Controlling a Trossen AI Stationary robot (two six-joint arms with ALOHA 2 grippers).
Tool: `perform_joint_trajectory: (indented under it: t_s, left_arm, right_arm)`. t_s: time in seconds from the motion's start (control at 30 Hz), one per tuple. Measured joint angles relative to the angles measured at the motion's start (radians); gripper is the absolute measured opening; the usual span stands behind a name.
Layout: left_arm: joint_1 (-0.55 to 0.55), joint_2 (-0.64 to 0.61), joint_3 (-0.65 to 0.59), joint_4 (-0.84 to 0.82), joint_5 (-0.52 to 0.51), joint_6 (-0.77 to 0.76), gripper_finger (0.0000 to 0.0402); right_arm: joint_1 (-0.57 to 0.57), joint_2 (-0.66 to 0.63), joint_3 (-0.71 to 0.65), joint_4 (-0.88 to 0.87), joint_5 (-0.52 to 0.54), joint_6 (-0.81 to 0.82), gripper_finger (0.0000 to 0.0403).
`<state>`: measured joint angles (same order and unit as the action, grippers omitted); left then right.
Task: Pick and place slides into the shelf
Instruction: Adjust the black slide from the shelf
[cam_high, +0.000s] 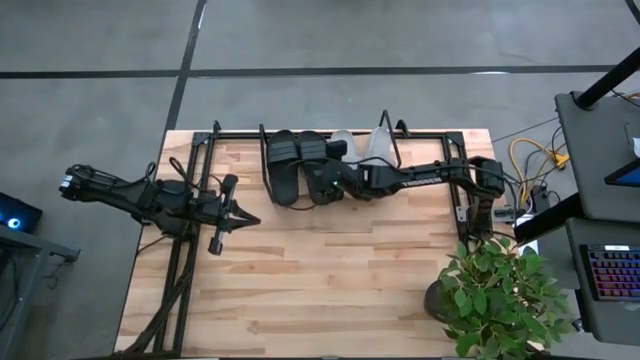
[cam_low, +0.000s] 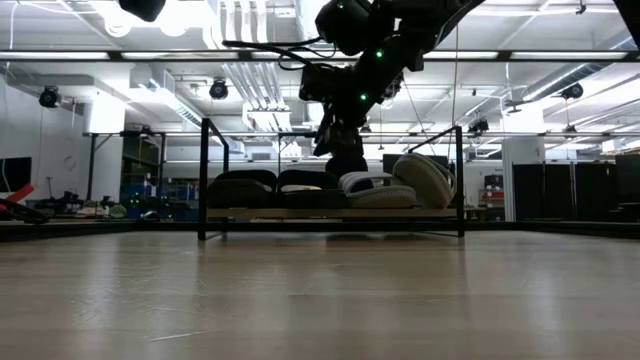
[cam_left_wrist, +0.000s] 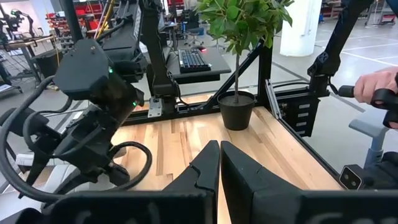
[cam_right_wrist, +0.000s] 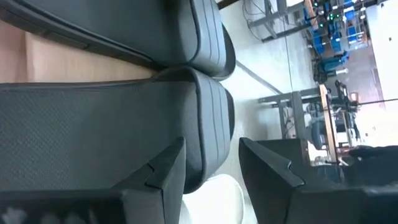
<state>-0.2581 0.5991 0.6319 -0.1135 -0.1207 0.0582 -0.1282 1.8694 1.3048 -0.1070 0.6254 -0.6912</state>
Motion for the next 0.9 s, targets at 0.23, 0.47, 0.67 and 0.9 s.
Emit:
perform_joint_trajectory:
  t_s: [0.23, 0.47, 0.67, 0.9]
  left_arm:
    - [0.000, 0.001, 0.002, 0.003, 0.001, 0.000, 0.0000]
    - [0.000, 0.002, 0.002, 0.002, 0.000, 0.004, 0.0000]
    - [0.000, 0.000, 0.002, 0.001, 0.001, 0.005, 0.0000]
    - [0.001, 0.002, 0.002, 0.001, 0.001, 0.006, 0.0000]
  right_arm:
    - [0.010, 0.000, 0.000, -0.036, -0.005, 0.007, 0.0138]
    - [0.015, 0.000, 0.000, -0.070, -0.005, 0.051, 0.0146]
    - [0.014, 0.000, 0.000, -0.068, -0.005, 0.054, 0.0144]
    - [0.003, 0.000, 0.018, -0.033, -0.099, 0.065, 0.0148]
